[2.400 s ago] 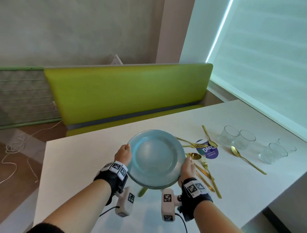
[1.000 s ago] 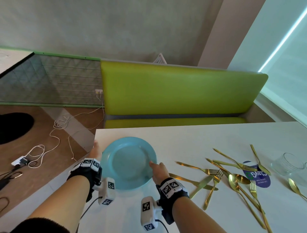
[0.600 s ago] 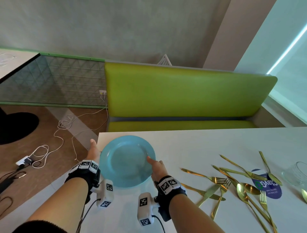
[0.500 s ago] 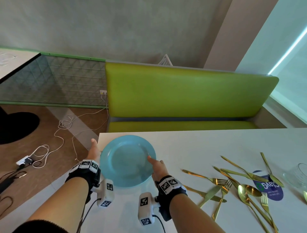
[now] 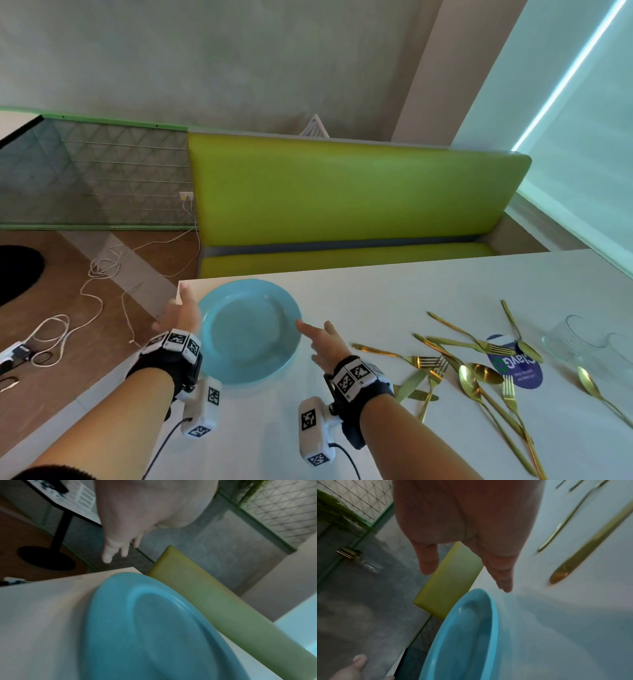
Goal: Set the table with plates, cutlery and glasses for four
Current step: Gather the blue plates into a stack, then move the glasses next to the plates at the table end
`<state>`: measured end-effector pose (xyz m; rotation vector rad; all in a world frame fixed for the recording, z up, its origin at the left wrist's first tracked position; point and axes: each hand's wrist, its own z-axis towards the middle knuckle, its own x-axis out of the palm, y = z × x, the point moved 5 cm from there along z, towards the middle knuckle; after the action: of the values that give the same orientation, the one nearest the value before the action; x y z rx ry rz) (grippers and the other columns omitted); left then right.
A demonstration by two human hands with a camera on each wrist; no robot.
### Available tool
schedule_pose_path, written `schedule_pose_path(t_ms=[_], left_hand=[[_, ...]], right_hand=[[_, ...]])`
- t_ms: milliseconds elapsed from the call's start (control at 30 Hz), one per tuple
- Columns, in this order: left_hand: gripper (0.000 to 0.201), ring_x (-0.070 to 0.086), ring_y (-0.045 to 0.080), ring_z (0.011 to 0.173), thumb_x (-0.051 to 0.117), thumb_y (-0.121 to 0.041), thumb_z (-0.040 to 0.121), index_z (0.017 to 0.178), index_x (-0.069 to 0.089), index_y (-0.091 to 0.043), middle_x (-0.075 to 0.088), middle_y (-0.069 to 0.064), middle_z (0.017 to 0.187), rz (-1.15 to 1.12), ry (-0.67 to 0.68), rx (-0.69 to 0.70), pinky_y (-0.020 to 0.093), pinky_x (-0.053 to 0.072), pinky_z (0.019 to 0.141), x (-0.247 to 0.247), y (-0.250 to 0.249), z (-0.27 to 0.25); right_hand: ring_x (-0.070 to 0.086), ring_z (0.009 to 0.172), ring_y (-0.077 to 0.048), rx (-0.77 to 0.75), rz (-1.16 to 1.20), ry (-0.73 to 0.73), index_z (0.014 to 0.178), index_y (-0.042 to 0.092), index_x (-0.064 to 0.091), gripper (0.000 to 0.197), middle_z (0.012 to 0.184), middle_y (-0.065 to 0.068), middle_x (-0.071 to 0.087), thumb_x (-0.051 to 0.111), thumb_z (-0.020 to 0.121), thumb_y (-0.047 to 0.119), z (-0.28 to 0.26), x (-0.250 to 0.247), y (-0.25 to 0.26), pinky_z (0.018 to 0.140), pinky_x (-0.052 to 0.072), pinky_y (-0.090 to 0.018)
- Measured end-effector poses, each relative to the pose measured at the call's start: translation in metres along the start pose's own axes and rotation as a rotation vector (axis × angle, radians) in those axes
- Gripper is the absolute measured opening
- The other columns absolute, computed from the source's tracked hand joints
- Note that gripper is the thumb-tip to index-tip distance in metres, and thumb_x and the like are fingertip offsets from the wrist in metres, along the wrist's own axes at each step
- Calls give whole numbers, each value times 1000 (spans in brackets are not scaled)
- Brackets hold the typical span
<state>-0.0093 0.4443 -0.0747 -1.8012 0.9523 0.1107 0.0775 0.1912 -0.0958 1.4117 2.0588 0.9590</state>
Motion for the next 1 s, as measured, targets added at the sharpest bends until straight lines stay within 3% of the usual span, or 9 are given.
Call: schedule_pose_path(t_ms=[67,133,200,267,300,367,467,600,1000], left_hand=[[68,38,43,130,24,-50,98,133,45,4,45,31,137,69,-34,97,46,24,110,8,-22,-23],[58,42,44,127,35,-41,98,129,49,7,49,32,133,115,-8,206,44,26,108,33,-42,-38],[46,44,42,127,45,-27,96,128,51,6,52,30,132,154,71,335,42,27,108,65,-62,-60],[40,46,39,127,50,-18,94,128,54,3,55,24,133,158,157,451,40,32,108,98,-81,-92],[38,48,37,127,50,-16,93,126,55,1,56,21,133,160,196,499,38,34,106,115,-89,-110],[35,51,34,125,48,-15,93,123,58,-2,59,16,131,183,281,571,34,37,103,149,-101,-149],[33,52,30,123,47,-16,93,122,56,-4,60,12,130,211,414,646,30,37,101,200,-116,-206],[35,51,28,124,50,-19,92,124,53,-6,59,10,130,275,566,709,28,37,101,275,-124,-276],[67,48,24,125,69,-22,79,135,36,-6,49,10,137,494,914,690,26,39,97,512,-109,-427]], right_hand=[[39,133,-29,22,-79,-24,150,13,13,87,148,-13,34,67,85,33,-19,-26,5,105,37,-40],[56,100,-21,25,-115,-70,144,10,29,67,115,-9,55,63,89,27,-37,-59,10,83,47,-33],[51,67,-12,16,-146,-113,127,10,46,38,82,-1,53,58,93,21,-54,-101,13,59,42,-24],[50,51,-9,50,-124,-144,98,14,55,6,72,0,49,53,96,19,-73,-144,13,49,42,-22],[51,47,-8,53,-104,-168,87,15,54,11,70,0,48,50,97,19,-80,-167,12,47,43,-21],[54,52,-12,50,-93,-264,84,14,55,13,71,-2,52,52,96,19,-96,-216,10,50,46,-24],[55,64,-17,38,-64,-375,95,11,57,10,78,-5,58,56,94,20,-115,-288,2,59,47,-29],[56,67,-19,36,-40,-521,100,8,56,14,82,-7,59,55,94,20,-128,-384,-11,60,48,-29],[57,67,-16,94,-111,-743,129,5,50,39,81,-2,58,56,93,19,-113,-598,-38,56,49,-26]])
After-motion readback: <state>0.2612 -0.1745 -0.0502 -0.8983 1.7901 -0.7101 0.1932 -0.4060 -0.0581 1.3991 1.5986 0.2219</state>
